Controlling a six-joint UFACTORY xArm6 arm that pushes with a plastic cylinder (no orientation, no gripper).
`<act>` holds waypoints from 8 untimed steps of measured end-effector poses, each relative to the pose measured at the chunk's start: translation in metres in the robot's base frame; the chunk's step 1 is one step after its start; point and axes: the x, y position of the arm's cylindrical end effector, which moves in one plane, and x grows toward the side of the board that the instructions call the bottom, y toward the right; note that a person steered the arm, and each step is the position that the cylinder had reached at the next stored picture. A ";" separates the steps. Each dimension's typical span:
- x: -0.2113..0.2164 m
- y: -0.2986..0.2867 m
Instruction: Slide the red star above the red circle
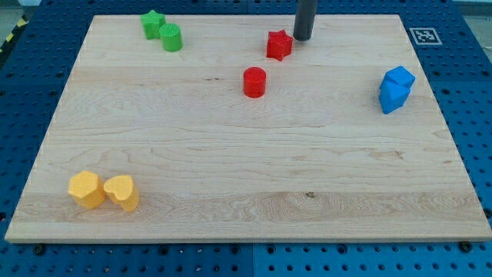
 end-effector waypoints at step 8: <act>0.004 -0.100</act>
